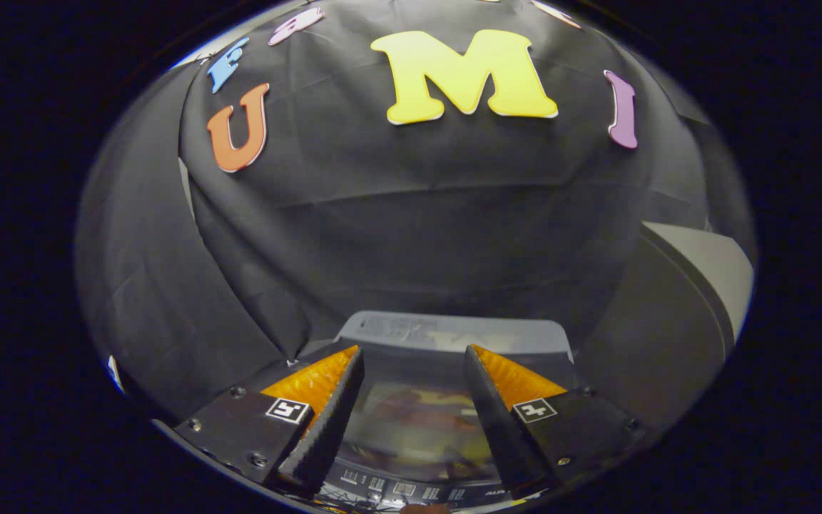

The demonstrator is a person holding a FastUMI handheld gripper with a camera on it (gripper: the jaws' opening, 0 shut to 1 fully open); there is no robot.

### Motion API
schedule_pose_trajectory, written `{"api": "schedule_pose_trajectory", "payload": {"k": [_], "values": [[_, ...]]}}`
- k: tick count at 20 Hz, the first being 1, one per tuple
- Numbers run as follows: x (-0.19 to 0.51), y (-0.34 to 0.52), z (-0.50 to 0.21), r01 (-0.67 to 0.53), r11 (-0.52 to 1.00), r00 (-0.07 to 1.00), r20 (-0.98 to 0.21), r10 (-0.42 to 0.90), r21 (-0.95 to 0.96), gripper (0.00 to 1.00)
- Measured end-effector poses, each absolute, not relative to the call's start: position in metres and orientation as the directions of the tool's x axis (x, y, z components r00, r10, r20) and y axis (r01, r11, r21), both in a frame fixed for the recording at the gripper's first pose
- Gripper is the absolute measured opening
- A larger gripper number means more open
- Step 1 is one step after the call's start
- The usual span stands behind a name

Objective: Put the clothes into the washing machine and then close the washing machine lid.

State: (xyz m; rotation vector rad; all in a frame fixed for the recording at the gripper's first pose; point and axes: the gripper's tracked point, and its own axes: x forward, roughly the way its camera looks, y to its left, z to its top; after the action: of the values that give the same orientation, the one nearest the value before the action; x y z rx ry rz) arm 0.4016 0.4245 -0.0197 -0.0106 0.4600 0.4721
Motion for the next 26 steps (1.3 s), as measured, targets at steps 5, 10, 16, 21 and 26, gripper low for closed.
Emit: {"api": "schedule_pose_trajectory", "payload": {"k": [5, 10, 16, 21, 26], "values": [[0.38, 0.405, -0.034, -0.446, 0.893, 0.787, -0.452, 0.42, 0.054, 0.9], [0.337, 0.369, -0.003, -0.461, 0.886, 0.815, -0.371, 0.444, 0.046, 0.89], [0.254, 0.274, 0.018, -0.428, 0.903, 0.863, -0.28, 0.421, 0.038, 0.89], [0.173, 0.186, 0.017, -0.366, 0.93, 0.896, -0.256, 0.363, 0.038, 0.89], [0.113, 0.111, 0.007, -0.307, 0.95, 0.922, -0.229, 0.311, 0.053, 0.89]]}}
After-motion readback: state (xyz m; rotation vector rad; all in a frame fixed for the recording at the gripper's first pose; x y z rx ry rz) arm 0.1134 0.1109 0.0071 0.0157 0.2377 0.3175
